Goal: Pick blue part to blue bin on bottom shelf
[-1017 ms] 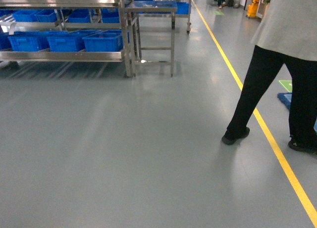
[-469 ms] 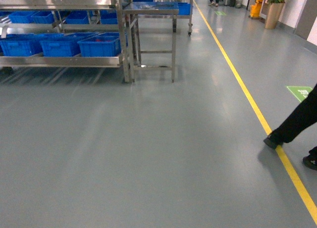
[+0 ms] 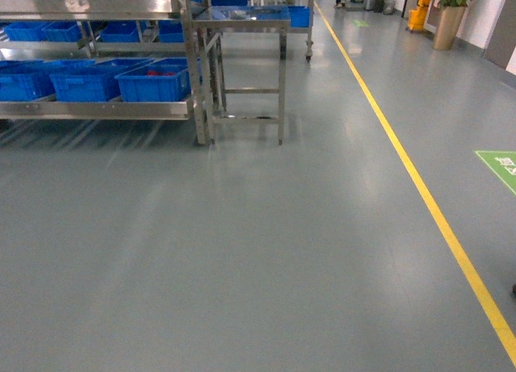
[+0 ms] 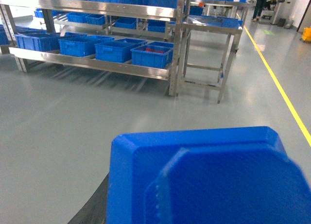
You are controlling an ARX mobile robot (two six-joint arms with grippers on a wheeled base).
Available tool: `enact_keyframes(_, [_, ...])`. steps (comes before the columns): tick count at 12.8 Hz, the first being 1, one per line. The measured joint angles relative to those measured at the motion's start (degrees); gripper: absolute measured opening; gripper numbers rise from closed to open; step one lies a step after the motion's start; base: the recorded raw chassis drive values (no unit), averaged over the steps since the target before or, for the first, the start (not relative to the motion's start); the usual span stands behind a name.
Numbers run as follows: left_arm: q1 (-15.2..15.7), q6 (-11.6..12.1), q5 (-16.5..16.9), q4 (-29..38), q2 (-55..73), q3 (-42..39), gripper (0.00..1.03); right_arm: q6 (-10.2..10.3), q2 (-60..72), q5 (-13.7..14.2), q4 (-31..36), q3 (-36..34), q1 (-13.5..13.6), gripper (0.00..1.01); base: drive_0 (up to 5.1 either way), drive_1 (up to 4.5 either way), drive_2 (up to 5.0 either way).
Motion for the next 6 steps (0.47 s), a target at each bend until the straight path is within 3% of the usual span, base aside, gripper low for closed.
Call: enact_keyframes(6, [0.00, 0.00, -0.02, 0.13, 0.02, 0.00, 0.43, 0.00, 0.00, 0.02, -0.02, 0.00, 0.00, 0.98, 0.0, 4.22, -4.1])
